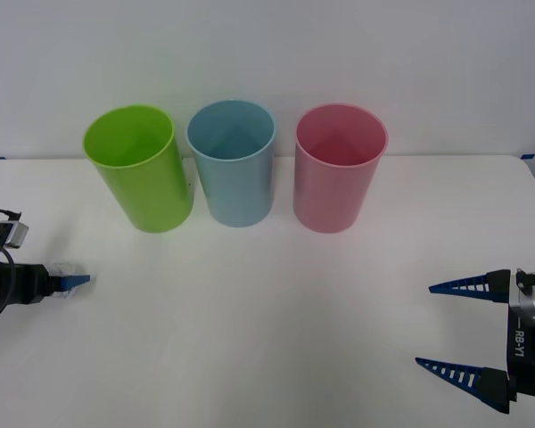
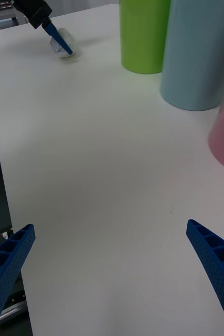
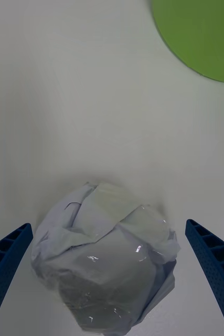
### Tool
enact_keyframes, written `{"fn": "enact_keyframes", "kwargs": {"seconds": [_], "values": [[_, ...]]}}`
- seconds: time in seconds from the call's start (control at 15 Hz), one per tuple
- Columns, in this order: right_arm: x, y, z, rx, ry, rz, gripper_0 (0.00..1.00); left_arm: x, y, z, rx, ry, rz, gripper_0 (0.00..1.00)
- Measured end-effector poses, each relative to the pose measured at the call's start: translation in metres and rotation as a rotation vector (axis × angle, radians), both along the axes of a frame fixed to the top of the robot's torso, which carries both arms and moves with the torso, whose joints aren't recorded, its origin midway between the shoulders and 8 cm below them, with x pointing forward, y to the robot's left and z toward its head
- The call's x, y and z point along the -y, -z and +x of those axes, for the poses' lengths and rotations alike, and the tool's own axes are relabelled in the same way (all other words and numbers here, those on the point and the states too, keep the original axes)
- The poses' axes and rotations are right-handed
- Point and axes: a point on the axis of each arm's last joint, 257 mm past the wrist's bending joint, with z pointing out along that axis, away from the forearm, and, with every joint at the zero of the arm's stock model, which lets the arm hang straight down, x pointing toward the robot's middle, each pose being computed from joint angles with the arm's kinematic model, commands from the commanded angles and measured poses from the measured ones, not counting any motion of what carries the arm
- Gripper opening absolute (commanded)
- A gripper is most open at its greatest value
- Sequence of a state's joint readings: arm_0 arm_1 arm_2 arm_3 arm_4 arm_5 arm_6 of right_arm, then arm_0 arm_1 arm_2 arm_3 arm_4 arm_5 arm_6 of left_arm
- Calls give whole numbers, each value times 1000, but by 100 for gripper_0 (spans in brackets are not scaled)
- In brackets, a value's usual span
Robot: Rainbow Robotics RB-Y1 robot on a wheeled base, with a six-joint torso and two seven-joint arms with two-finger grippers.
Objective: Put cans in the blue bin and PET bottles in the pink bin and trash in the green bin.
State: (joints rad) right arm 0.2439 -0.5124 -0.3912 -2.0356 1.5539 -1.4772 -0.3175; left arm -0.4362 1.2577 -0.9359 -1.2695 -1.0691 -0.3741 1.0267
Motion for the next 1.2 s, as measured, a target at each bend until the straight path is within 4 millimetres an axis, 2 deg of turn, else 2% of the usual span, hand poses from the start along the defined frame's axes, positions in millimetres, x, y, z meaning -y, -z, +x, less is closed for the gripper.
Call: {"fn": "enact_keyframes", "kwargs": {"seconds": [0.2, 0.27, 0.33, 0.4, 0.53, 1.2], "values": [[0, 0, 0, 0, 0, 0, 100, 0, 1, 1, 0, -1, -1, 100], [0, 0, 0, 0, 0, 0, 100, 0, 1, 1, 0, -2, -2, 87], [0, 0, 0, 0, 0, 0, 100, 0, 1, 1, 1, -3, -2, 35], [0, 0, 0, 0, 0, 0, 100, 1, 1, 2, 2, -3, -2, 5], [0, 0, 0, 0, 0, 0, 100, 0, 2, 2, 1, -4, -1, 0], [0, 0, 0, 0, 0, 0, 100, 3, 3, 2, 8, 23, 15, 0]]}}
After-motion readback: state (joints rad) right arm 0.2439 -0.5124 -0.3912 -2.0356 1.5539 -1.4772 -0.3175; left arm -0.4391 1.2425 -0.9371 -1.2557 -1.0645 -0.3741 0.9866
